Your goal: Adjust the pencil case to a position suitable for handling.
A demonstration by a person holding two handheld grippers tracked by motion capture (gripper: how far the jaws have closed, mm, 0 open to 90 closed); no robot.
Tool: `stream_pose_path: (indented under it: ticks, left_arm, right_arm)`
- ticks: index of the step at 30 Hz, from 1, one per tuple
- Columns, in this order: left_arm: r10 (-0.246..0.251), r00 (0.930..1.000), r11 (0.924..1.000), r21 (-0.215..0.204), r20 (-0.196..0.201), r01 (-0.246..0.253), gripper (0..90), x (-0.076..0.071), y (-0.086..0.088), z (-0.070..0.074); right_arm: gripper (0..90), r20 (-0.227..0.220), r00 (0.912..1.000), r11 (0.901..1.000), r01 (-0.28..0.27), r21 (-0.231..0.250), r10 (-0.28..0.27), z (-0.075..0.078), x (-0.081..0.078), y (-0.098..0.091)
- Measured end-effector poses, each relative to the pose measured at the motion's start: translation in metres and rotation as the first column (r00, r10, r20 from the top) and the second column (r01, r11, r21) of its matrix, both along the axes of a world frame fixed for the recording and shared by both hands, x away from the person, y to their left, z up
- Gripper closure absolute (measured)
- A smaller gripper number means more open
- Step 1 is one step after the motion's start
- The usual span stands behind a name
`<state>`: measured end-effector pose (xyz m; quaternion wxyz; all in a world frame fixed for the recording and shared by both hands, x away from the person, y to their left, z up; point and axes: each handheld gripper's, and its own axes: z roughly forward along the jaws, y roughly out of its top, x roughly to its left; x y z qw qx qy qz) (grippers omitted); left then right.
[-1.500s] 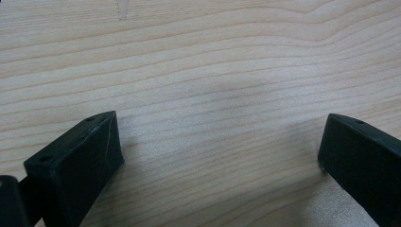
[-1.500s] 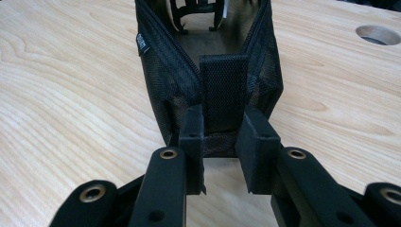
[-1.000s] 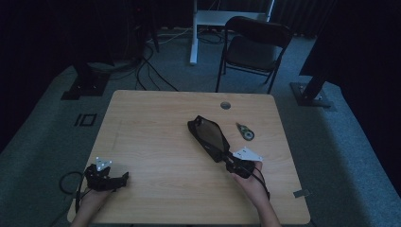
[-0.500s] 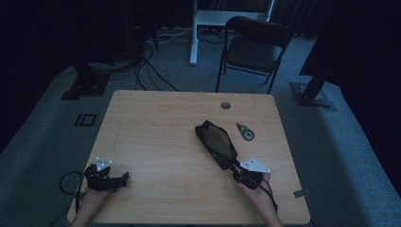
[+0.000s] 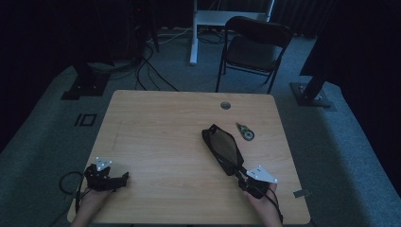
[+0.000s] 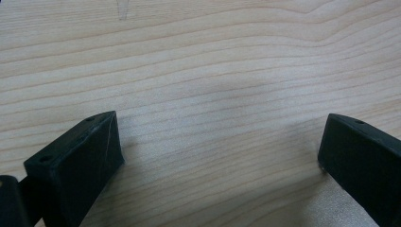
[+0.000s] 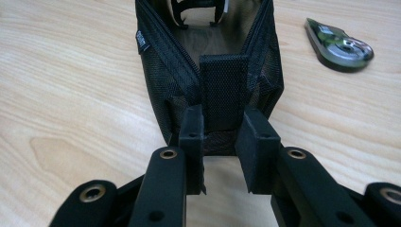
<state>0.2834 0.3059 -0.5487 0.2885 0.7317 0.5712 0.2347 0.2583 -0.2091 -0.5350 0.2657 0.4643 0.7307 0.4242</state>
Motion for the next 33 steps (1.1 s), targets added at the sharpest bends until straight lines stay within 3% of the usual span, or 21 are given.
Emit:
stream_pose_path:
  ticks: [9,21,26,28,33]
  left_arm:
    - [0.0,1.0,1.0,0.0,0.0,0.0,0.6,0.0,0.0,0.0]
    - [0.0,1.0,1.0,0.0,0.0,0.0,0.5,0.0,0.0,0.0]
    - [0.0,1.0,1.0,0.0,0.0,0.0,0.6,0.0,0.0,0.0]
    - [0.0,1.0,1.0,0.0,0.0,0.0,0.6,0.0,0.0,0.0]
    - [0.0,1.0,1.0,0.0,0.0,0.0,0.5,0.0,0.0,0.0]
  right_arm:
    - [72.8,0.008,0.9997,0.9998,0.021,0.004,-0.021,-0.001,-0.024,-0.003]
    - [72.1,0.022,0.9995,0.9997,0.024,-0.01,-0.024,-0.002,-0.04,-0.006]
    - [61.6,0.018,0.9998,1.0,-0.006,0.004,0.006,0.003,-0.039,-0.006]
    - [61.0,0.045,0.999,1.0,0.0,0.001,0.0,0.007,-0.04,-0.007]
    - [57.4,0.071,0.9974,0.9989,0.001,0.047,-0.004,0.021,-0.04,-0.013]
